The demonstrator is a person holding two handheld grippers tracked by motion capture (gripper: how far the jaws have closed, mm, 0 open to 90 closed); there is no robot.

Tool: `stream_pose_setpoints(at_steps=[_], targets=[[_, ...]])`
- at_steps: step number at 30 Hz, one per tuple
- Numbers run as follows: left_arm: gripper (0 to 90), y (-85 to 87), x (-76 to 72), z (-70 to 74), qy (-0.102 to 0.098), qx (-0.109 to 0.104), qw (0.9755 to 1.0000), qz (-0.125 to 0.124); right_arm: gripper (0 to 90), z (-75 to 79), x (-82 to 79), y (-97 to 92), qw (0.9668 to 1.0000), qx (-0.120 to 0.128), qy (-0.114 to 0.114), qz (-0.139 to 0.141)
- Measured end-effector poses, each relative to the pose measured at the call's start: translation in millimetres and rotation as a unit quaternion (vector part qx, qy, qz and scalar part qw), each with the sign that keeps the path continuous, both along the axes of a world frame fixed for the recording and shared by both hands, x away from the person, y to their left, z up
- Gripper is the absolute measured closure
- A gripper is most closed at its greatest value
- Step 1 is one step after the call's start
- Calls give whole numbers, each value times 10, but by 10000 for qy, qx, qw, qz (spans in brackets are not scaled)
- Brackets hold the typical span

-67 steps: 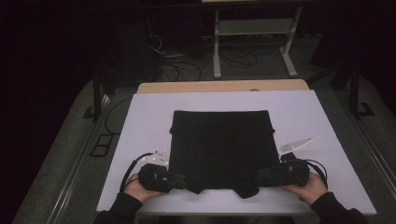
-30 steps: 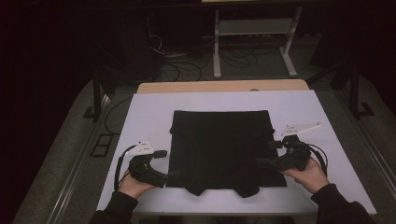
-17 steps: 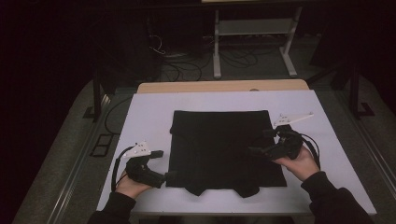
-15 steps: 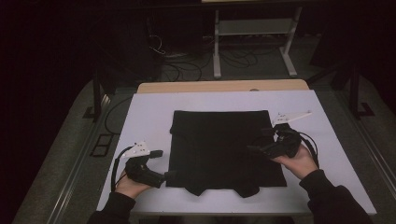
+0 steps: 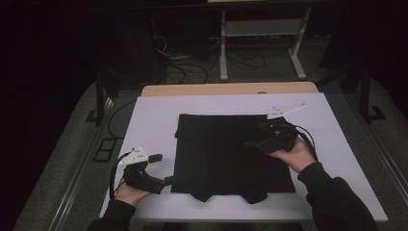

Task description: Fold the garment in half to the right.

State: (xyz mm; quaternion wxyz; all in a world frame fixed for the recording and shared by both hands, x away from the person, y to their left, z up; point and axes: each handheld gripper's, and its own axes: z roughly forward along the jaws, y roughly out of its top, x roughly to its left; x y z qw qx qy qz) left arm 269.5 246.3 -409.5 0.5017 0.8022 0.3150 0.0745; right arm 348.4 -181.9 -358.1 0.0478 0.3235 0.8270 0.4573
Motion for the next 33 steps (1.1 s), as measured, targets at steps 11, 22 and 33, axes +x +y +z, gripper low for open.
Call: stream_pose_setpoints(at_steps=[11, 22, 33], targets=[[0, -6, -34, -74, -17, 284, 9996, -86, 0, 41, 218, 236, 9999, -78, -60, 112], [0, -48, -56, -157, 84, 547, 9980, -290, 0, 61, 465, 428, 9998, -148, -93, 85], [0, -78, -51, -238, 229, 770, 9959, -414, 0, 45, 686, 633, 9996, -233, -150, 110]])
